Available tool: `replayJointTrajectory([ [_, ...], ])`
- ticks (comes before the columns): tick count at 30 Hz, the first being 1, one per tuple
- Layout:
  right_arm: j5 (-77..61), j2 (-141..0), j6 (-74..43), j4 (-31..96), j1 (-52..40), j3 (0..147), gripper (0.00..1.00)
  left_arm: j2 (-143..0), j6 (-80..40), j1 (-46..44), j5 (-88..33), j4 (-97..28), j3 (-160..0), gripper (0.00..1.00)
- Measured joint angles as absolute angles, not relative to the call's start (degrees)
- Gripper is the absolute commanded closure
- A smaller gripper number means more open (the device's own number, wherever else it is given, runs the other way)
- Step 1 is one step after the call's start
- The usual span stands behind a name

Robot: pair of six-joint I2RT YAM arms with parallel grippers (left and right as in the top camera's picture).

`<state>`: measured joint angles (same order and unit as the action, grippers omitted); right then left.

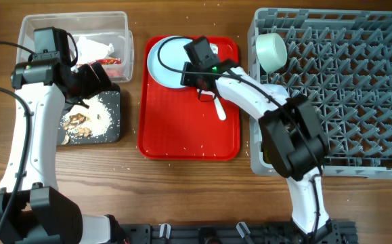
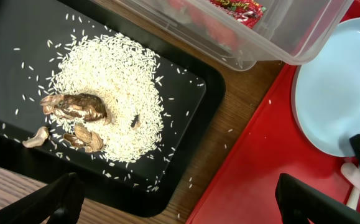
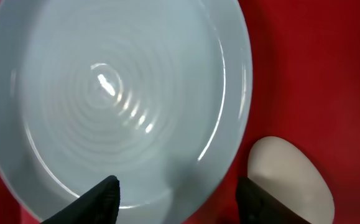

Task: Sort waste into correct bins and load items into the dishwasher rack
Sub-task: 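Grasp the plate rim and carry it into the dish rack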

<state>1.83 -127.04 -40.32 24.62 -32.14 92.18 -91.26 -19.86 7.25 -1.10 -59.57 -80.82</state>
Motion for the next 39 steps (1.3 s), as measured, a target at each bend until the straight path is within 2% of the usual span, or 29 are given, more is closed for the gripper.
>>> replayJointTrajectory([
  [4,1.6,-128.0,-41.6,24.4,-32.1,92.2,0.63,-91.3,-19.9,7.2,-1.1,-59.6,-80.8,0.0],
  [5,1.5,-128.1,-41.7,24.5,-32.1,92.2,0.69,-91.3,-19.9,7.2,-1.1,-59.6,-80.8,0.0],
  [6,1.5,-128.2,-41.7,24.6,-32.1,92.2,0.79,-91.3,-19.9,7.2,-1.1,-59.6,-80.8,0.0],
  [9,1.0,-128.3,-41.9,24.9,-32.1,92.2,0.96,-91.3,-19.9,7.2,-1.1,-59.6,-80.8,0.0],
  [16,-3.5,-128.2,-39.9,26.5,-30.6,92.2,0.96,-91.3,-19.9,7.2,-1.1,-59.6,-80.8,0.0],
  [21,-9.4,-126.7,-29.7,28.9,-28.2,92.3,0.96,-91.3,-19.9,7.2,-1.1,-59.6,-80.8,0.0],
  [25,-8.4,-118.4,-24.3,31.9,-26.4,92.3,0.96,-91.3,-19.9,7.2,-1.1,-59.6,-80.8,0.0],
  [28,1.5,-104.4,-19.9,35.3,-25.1,92.9,0.96,-91.3,-19.9,7.2,-1.1,-59.6,-80.8,0.0],
  [32,28.2,-89.6,-16.5,41.2,-24.9,94.3,0.96,-91.3,-19.9,7.2,-1.1,-59.6,-80.8,0.0],
  [36,49.5,-85.6,-12.7,47.4,-24.0,94.9,0.96,-91.3,-19.9,7.2,-1.1,-59.6,-80.8,0.0],
  [39,57.7,-86.4,-7.5,51.4,-21.6,93.8,0.96,-91.3,-19.9,7.2,-1.1,-59.6,-80.8,0.0],
])
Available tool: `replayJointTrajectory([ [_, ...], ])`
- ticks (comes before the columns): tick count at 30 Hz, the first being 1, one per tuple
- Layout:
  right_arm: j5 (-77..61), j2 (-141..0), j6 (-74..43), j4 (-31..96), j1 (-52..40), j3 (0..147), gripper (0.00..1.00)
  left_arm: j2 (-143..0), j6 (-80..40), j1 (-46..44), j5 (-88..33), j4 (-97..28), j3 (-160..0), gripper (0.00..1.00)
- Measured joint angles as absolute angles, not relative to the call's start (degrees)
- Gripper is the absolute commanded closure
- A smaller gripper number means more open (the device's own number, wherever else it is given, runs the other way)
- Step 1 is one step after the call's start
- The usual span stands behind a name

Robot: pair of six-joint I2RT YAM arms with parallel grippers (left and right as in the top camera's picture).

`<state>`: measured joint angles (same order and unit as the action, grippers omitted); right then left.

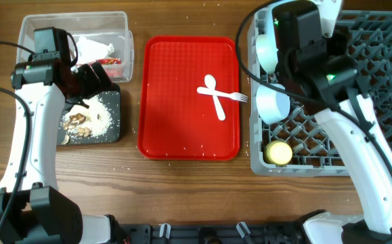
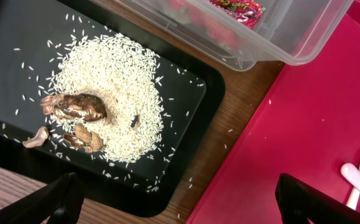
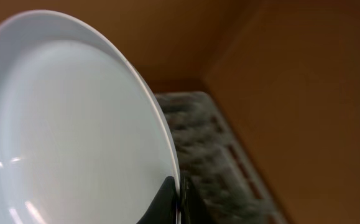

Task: Sort waste into correct bins and load items into the dishwasher rack
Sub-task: 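Grasp the plate rim and carry it into the dish rack, then set the light-blue plate upright in the rack and release it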

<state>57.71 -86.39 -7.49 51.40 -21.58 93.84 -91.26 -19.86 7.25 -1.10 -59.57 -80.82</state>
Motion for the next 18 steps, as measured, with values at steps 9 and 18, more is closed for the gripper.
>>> replayJointTrajectory([
  [9,62.4,-89.9,-3.1,52.9,-14.4,86.4,0.96,-91.3,-19.9,7.2,-1.1,-59.6,-80.8,0.0],
  [18,59.4,-95.9,0.3,46.0,-13.1,80.3,0.72,-91.3,-19.9,7.2,-1.1,-59.6,-80.8,0.0],
])
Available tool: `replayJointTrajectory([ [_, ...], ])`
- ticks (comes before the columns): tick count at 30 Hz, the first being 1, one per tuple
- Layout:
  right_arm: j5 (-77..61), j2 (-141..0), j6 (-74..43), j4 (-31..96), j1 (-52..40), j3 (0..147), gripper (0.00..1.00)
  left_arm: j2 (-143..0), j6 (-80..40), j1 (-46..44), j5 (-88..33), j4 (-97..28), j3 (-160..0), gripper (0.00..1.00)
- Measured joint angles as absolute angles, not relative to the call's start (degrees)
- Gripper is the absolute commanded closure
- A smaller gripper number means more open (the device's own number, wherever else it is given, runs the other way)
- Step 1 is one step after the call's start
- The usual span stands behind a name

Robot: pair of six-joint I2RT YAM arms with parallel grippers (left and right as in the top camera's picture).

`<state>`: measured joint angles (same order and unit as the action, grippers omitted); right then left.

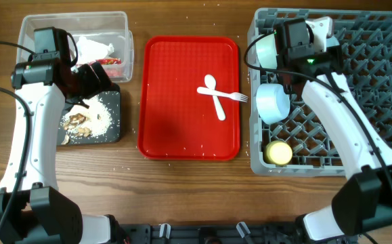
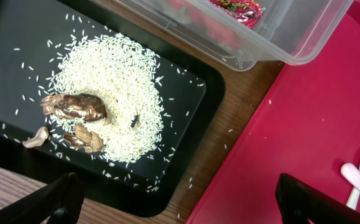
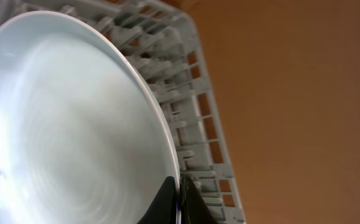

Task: Sort waste into correct bins and load items into the dishwasher rack
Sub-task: 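Set the light-blue plate upright in the rack and release it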

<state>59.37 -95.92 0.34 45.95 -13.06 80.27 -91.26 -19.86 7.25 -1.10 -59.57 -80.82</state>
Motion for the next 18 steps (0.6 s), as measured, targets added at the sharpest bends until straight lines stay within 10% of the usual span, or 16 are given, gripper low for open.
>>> replayJointTrajectory([
  [2,56.8,-96.9,1.0,44.9,-12.9,80.1,0.29,-91.3,-19.9,7.2,-1.1,-59.6,-80.8,0.0],
  [4,54.1,-97.2,1.5,43.8,-12.8,80.0,0.13,-91.3,-19.9,7.2,-1.1,-59.6,-80.8,0.0],
  [12,34.8,-96.2,3.6,43.5,-12.8,80.4,0.0,-91.3,-19.9,7.2,-1.1,-59.6,-80.8,0.0],
  [18,-5.7,-88.3,3.3,32.4,-12.6,84.8,0.0,-91.3,-19.9,7.2,-1.1,-59.6,-80.8,0.0],
])
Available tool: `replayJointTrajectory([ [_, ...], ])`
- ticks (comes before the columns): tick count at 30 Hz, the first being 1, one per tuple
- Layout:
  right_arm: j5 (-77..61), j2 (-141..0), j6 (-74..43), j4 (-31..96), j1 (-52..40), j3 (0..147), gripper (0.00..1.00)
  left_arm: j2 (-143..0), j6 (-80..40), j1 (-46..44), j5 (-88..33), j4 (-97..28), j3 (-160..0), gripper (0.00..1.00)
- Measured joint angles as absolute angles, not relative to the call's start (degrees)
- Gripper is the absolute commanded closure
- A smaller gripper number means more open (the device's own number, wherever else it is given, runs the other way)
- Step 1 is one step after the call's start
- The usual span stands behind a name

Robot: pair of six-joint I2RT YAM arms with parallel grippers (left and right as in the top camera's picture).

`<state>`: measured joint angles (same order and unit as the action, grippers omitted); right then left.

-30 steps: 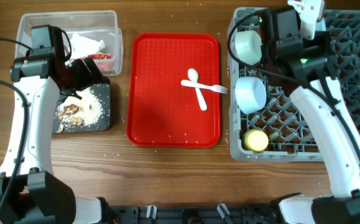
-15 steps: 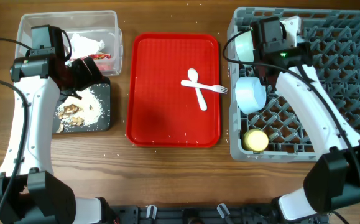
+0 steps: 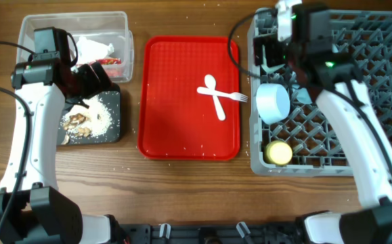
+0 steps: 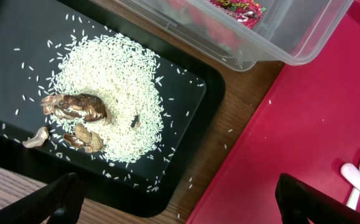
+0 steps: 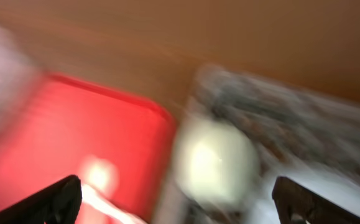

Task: Sort waste into correct bins and load items into the dishwasher rack
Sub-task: 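Set the light-blue plate upright in the rack and release it, then reach the right gripper down to the white plastic fork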

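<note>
My right gripper (image 3: 280,47) hangs open and empty over the back-left corner of the grey dishwasher rack (image 3: 378,163). A pale blue sliver (image 3: 303,95) beside the arm looks like the plate standing on edge in the rack. The right wrist view is blurred: a pale green bowl (image 5: 217,158) lies below the open gripper (image 5: 176,199). A white spoon (image 3: 214,93) and a white fork (image 3: 231,97) lie crossed on the red tray (image 3: 168,129). My left gripper (image 3: 94,78) (image 4: 180,205) is open over the black tray (image 4: 18,37) of rice and food scraps (image 4: 74,109).
A clear plastic bin (image 3: 40,30) with wrappers stands at the back left. In the rack's front-left part sit a white cup (image 3: 272,102) and a yellow object (image 3: 279,152). Rice grains are scattered on the wooden table (image 3: 182,196).
My right gripper was shut on the plate's rim above the rack; now it is open and empty, turned toward the tray and the bowl. The left arm has not moved.
My right gripper was open over the pale blue plate on the red tray. Then it held the plate by its rim high above the rack, then low among the rack's tines. Now the plate is out of the gripper. The left arm stayed over the rice tray.
</note>
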<state>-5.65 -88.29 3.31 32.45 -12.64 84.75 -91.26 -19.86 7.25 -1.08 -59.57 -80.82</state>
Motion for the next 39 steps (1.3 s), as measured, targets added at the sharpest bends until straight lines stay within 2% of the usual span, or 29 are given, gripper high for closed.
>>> replayJointTrajectory([
  [1,-10.2,-87.9,2.4,30.5,-12.6,84.9,0.02,-91.3,-19.9,7.2,-1.1,-59.6,-80.8,0.0],
  [3,-20.1,-87.9,-0.5,27.6,-13.1,85.3,0.11,-91.3,-19.9,7.2,-1.1,-59.6,-80.8,0.0],
  [6,-24.2,-91.2,-1.4,29.4,-15.1,85.3,0.16,-91.3,-19.9,7.2,-1.1,-59.6,-80.8,0.0],
  [13,-11.3,-103.9,5.0,38.4,-21.7,84.9,0.17,-91.3,-19.9,7.2,-1.1,-59.6,-80.8,0.0],
  [18,-3.7,-108.5,10.4,41.2,-22.3,84.9,0.29,-91.3,-19.9,7.2,-1.1,-59.6,-80.8,0.0],
  [27,-2.5,-113.9,17.3,44.2,-22.4,84.9,0.36,-91.3,-19.9,7.2,-1.1,-59.6,-80.8,0.0],
  [39,-2.8,-118.9,24.6,41.6,-22.4,84.9,0.46,-91.3,-19.9,7.2,-1.1,-59.6,-80.8,0.0],
])
